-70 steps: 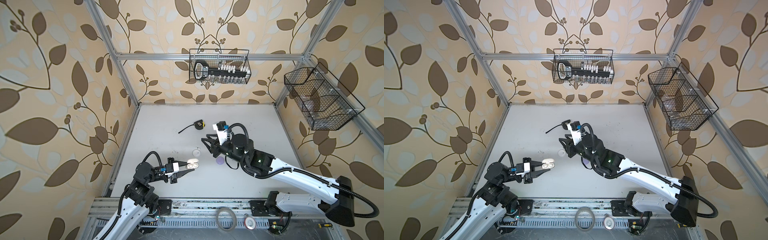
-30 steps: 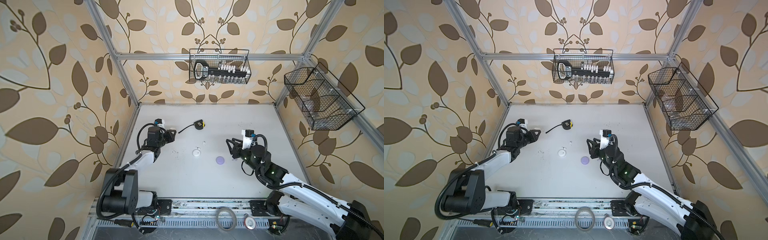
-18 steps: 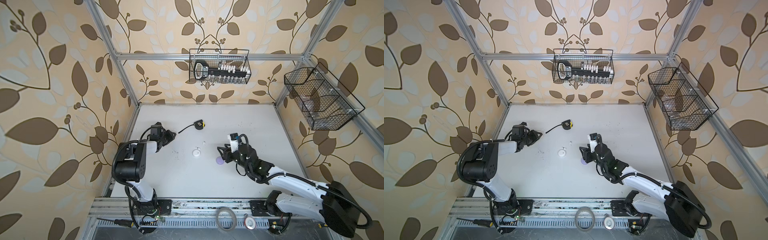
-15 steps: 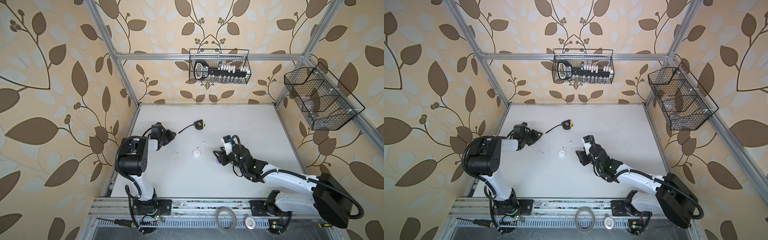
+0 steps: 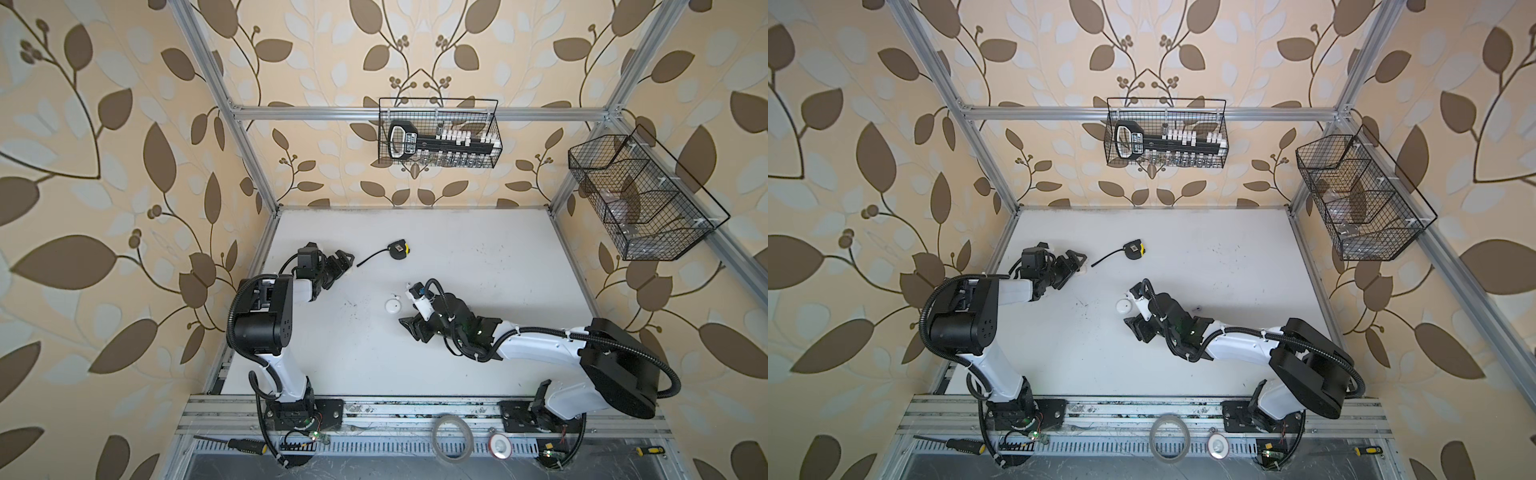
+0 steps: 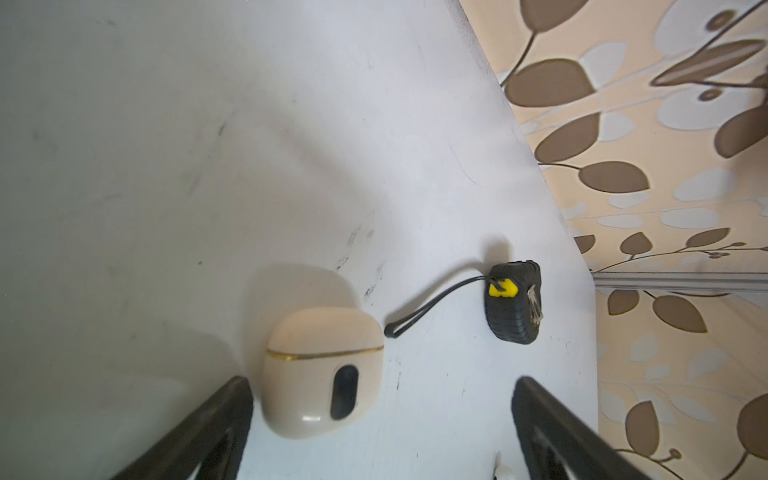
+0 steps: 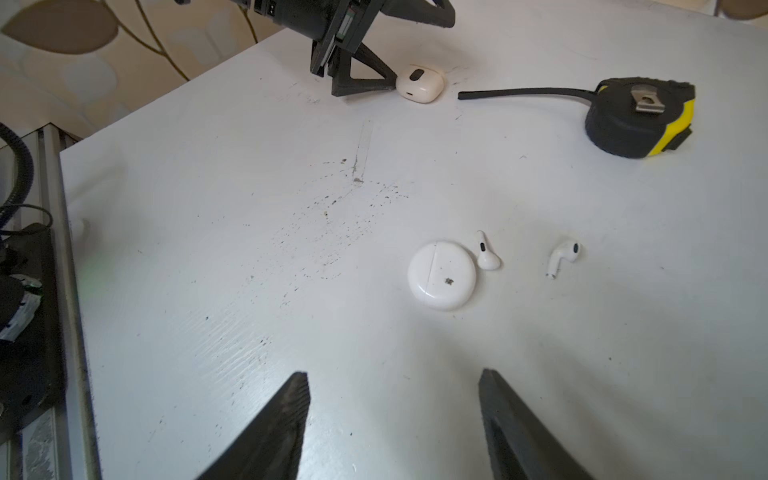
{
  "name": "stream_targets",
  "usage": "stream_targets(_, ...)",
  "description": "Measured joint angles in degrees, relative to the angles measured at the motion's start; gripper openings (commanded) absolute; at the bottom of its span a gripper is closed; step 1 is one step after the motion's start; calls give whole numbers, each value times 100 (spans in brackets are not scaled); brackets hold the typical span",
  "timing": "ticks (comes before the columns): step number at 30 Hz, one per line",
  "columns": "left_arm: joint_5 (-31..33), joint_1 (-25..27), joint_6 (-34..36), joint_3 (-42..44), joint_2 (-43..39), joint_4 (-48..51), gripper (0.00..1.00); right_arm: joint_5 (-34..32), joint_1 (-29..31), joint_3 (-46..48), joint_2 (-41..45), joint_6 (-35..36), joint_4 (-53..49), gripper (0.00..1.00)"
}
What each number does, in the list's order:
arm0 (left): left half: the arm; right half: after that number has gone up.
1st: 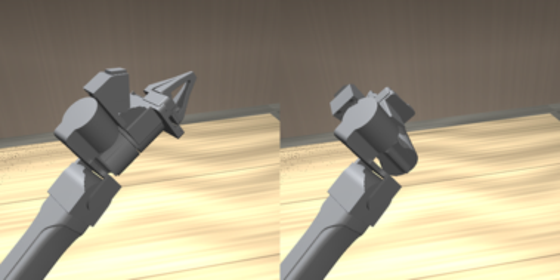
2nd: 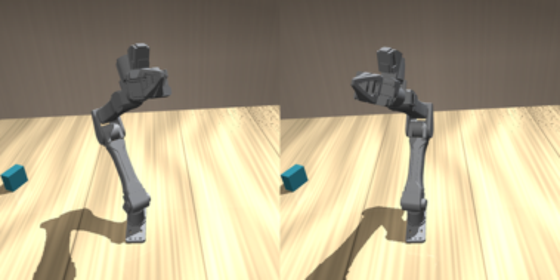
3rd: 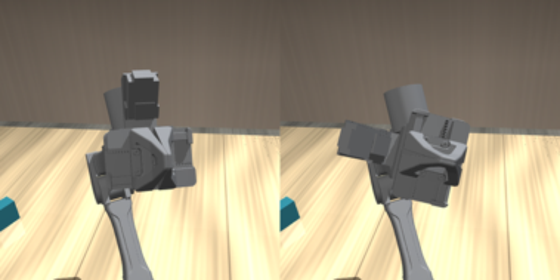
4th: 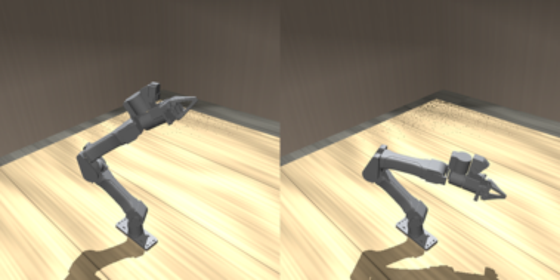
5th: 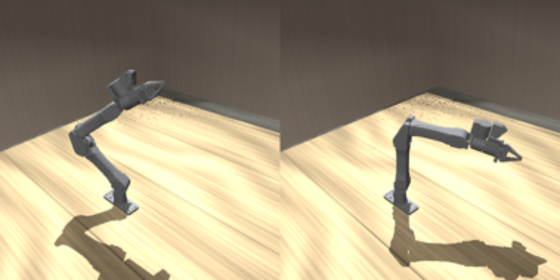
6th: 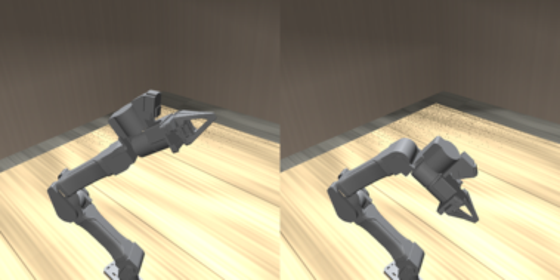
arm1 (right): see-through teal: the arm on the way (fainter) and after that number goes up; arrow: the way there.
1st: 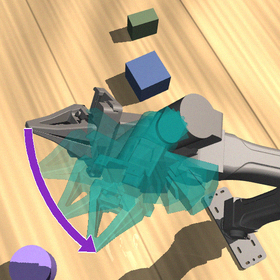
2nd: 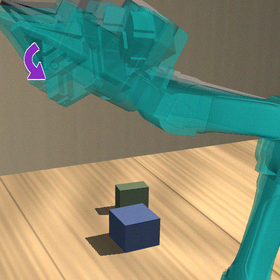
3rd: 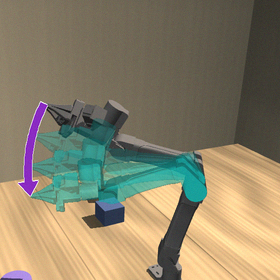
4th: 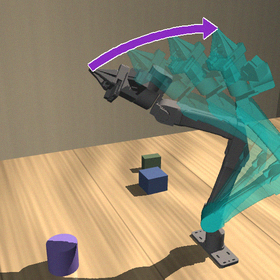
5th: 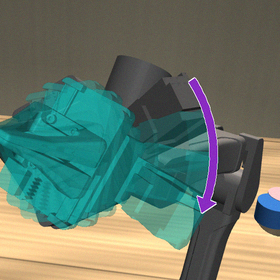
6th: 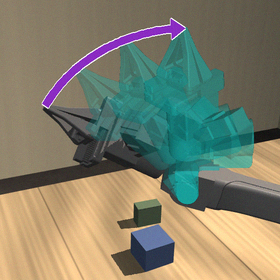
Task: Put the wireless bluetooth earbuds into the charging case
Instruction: 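Set the closed case down with the left gripper while the right arm withdraws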
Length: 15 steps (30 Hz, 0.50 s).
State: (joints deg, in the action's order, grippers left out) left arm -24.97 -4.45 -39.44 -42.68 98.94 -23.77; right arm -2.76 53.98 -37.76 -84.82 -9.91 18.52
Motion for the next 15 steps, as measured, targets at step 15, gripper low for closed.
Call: stream_targets(15,708,-122,723,686,-5257,2181,99,321,-254,-1257,-1460,507,26,73)
